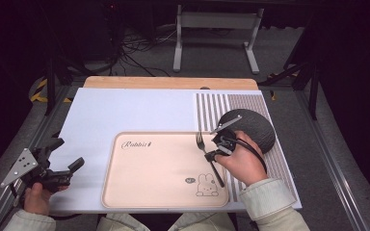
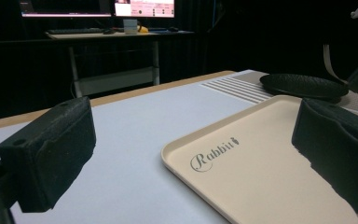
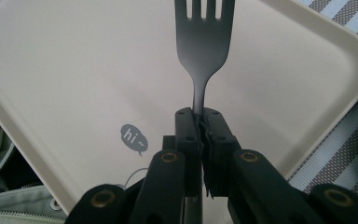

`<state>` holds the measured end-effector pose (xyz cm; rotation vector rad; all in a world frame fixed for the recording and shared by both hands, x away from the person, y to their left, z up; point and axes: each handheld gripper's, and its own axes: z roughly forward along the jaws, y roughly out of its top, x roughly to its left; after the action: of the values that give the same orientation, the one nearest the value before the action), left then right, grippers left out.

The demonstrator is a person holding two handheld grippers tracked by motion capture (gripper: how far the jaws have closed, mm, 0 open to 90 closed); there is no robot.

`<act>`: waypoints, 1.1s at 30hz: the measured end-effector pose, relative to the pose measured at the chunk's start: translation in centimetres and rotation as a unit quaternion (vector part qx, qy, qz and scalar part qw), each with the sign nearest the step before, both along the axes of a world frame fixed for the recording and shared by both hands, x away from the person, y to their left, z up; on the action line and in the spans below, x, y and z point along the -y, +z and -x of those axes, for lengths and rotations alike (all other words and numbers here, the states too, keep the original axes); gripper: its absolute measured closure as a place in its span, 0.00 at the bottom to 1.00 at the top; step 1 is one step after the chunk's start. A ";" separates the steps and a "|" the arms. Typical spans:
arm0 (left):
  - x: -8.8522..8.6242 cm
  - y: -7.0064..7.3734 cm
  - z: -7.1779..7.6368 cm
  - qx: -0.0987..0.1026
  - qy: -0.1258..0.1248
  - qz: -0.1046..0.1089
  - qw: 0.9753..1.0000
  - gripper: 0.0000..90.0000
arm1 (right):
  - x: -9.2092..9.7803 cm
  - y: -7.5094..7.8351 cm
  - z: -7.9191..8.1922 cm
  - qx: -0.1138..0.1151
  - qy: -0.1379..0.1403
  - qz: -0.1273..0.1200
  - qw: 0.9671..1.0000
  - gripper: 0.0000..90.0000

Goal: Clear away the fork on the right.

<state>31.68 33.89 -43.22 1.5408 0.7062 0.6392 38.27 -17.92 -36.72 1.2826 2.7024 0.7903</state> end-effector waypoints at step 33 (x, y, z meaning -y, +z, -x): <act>0.0 0.0 0.0 0.000 -0.001 0.002 1.000 0.00 | -1.4 -4.8 -2.6 -0.066 -0.041 -0.002 0.997 0.96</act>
<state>31.72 33.92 -43.25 1.5371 0.7061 0.6353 40.91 -16.49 -41.50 1.4851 2.7275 0.7268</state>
